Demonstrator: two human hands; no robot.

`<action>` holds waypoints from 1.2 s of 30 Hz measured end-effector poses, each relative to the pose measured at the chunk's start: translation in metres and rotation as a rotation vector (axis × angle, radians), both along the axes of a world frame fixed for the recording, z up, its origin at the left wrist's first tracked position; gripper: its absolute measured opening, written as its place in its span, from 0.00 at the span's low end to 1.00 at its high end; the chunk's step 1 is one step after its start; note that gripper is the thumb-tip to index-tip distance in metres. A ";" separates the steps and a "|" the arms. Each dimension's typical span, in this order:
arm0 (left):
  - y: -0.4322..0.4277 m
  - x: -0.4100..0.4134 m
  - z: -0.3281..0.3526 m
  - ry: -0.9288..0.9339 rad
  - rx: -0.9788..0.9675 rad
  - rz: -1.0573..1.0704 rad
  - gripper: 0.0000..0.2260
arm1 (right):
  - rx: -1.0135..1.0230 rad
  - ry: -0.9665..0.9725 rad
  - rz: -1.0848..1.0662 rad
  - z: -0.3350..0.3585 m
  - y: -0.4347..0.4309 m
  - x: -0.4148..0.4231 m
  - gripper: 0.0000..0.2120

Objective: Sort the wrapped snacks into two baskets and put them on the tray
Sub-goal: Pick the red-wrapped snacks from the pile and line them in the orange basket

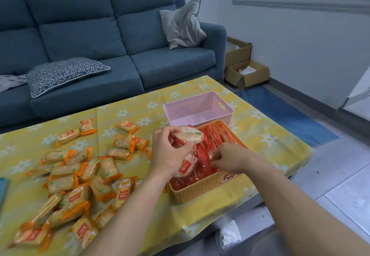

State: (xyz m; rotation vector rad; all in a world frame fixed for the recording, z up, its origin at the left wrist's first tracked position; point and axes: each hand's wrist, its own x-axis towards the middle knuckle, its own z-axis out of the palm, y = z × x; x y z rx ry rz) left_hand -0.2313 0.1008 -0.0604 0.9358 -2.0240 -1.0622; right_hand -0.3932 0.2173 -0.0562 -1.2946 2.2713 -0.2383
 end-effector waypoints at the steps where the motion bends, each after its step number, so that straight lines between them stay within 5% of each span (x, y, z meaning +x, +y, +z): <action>1: 0.001 0.000 0.001 0.008 -0.020 -0.010 0.17 | 0.038 -0.008 0.007 -0.001 -0.001 -0.002 0.11; 3: 0.003 0.001 0.002 0.025 -0.062 -0.029 0.18 | -0.026 0.014 -0.047 0.005 -0.001 -0.007 0.12; 8: 0.017 -0.010 0.014 0.074 -0.095 -0.098 0.23 | -0.705 -0.018 -0.332 0.042 0.009 -0.013 0.09; 12: 0.033 -0.029 0.020 0.121 -0.008 -0.196 0.28 | -0.575 -0.269 -0.179 0.053 0.016 0.008 0.24; 18: 0.047 -0.040 0.018 0.126 0.046 -0.379 0.34 | -0.517 -0.494 -0.356 0.045 0.026 -0.020 0.07; 22: 0.032 -0.036 0.018 0.013 -0.119 -0.258 0.29 | -0.516 -0.564 -0.353 0.039 0.036 -0.044 0.11; 26: 0.033 -0.039 0.018 0.010 -0.050 -0.379 0.16 | -0.617 -0.533 -0.181 0.037 0.038 -0.046 0.17; 30: 0.042 -0.046 0.011 -0.008 -0.229 -0.285 0.06 | -0.644 -0.427 -0.359 0.034 0.032 -0.043 0.24; 34: 0.048 -0.050 0.000 -0.026 -0.256 -0.286 0.06 | -0.675 -0.800 -0.536 0.039 0.030 -0.037 0.16; 36: 0.050 -0.049 -0.002 -0.034 -0.191 -0.352 0.05 | -0.658 -0.685 -0.455 0.036 0.031 -0.035 0.08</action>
